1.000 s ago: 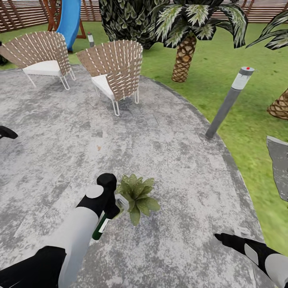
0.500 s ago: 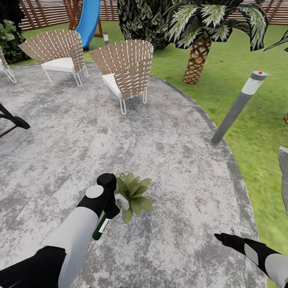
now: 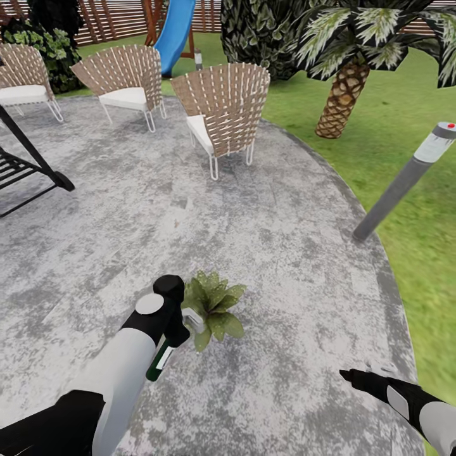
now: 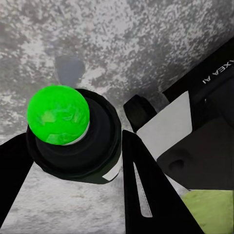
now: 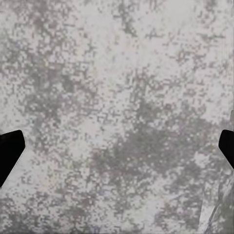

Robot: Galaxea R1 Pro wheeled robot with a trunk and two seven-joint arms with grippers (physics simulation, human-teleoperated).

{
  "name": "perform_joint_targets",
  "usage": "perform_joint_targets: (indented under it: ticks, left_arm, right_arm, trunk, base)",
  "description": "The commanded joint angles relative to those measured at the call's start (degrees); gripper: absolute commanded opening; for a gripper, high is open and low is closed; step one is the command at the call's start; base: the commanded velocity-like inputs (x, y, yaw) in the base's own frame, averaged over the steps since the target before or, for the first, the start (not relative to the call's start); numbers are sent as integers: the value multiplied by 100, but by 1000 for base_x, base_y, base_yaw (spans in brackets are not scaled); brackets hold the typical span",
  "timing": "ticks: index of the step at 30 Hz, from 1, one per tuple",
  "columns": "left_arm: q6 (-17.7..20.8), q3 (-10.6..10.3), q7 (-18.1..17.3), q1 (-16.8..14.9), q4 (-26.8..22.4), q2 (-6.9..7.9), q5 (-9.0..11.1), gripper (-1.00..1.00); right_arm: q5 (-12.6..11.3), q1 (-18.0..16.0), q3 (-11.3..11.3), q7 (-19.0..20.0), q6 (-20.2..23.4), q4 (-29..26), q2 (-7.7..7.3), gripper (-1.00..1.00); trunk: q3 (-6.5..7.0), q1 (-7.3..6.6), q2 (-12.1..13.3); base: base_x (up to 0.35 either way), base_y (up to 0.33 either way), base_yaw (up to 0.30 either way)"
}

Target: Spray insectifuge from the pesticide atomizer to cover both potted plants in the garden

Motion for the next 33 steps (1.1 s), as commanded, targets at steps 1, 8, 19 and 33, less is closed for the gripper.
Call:
perform_joint_targets:
  ticks: [1,8,19,33]
  left_arm:
    - [56,-3,-57,16,1,-2,-57,-100]
    - [33,34,-57,65,346,66,129,-100]
    - [3,115,-57,160,388,117,399,-100]
    - [-55,115,3195,786,434,110,2760,-100]
  right_arm:
    - [-61,0,38,13,30,-9,-5,100]
    - [-61,0,38,13,30,-9,-5,100]
    - [-61,0,38,13,31,-9,-5,100]
    - [-60,0,38,13,30,-9,-5,100]
  trunk:
    - [-4,0,-2]
    - [-4,0,-2]
    - [-4,0,-2]
    - [-4,0,-2]
  base:
    - [3,-5,252]
    - [0,-1,252]
    - [0,0,118]
    - [0,0,0]
